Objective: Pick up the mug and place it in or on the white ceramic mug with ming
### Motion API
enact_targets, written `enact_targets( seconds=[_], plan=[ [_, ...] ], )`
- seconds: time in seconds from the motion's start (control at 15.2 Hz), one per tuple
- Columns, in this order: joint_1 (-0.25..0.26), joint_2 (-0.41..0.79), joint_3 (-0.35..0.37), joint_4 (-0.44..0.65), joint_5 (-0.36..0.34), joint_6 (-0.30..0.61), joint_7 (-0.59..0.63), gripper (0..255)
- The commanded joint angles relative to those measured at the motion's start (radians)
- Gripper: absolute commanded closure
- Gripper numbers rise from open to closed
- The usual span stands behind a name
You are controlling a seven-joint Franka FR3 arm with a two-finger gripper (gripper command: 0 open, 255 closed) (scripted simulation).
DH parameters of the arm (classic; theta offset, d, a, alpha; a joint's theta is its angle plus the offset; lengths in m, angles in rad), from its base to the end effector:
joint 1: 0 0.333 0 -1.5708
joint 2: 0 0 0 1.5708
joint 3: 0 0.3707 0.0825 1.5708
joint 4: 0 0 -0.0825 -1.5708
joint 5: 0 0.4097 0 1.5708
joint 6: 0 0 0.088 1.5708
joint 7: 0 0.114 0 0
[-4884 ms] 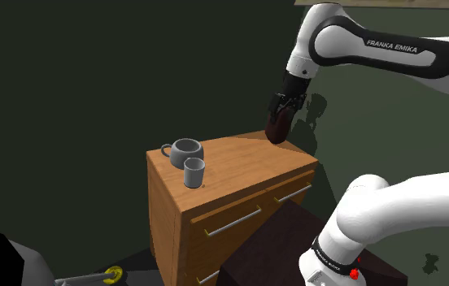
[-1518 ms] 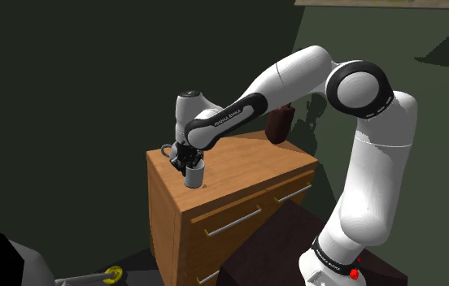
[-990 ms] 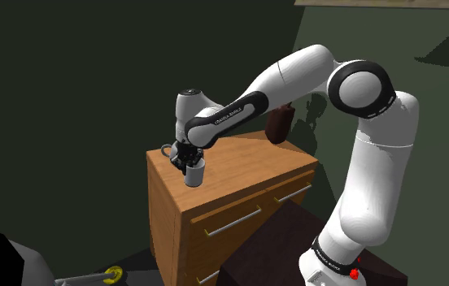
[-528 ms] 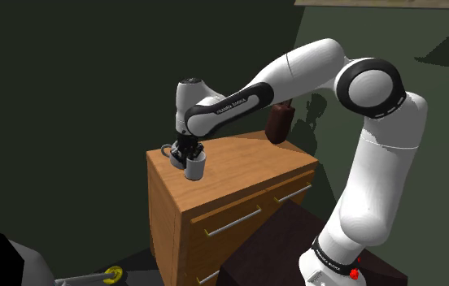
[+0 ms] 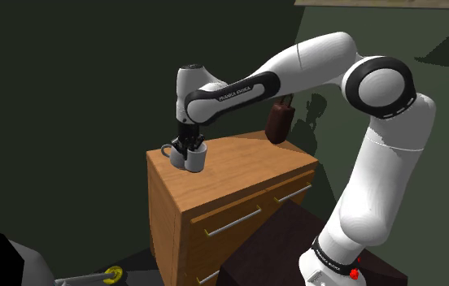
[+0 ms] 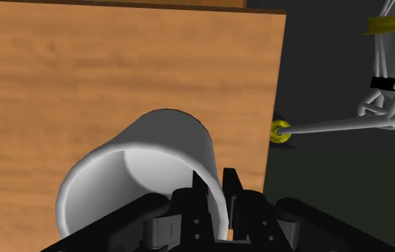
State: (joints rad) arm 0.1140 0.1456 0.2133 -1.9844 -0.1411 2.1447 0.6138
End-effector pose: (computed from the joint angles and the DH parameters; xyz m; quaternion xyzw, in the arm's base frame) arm 0.5869 0.1876 0.4299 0.9933 -0.1064 0.0285 0.0351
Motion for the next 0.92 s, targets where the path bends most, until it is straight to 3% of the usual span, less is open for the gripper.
enact_targets(
  seconds=[0.0,0.86],
  plan=[
    [-0.001,-0.014,0.001,0.013,0.006,-0.027,-0.006,255],
    [-0.002,-0.065,0.004,0.128,0.028,-0.189,-0.031,255]
  ],
)
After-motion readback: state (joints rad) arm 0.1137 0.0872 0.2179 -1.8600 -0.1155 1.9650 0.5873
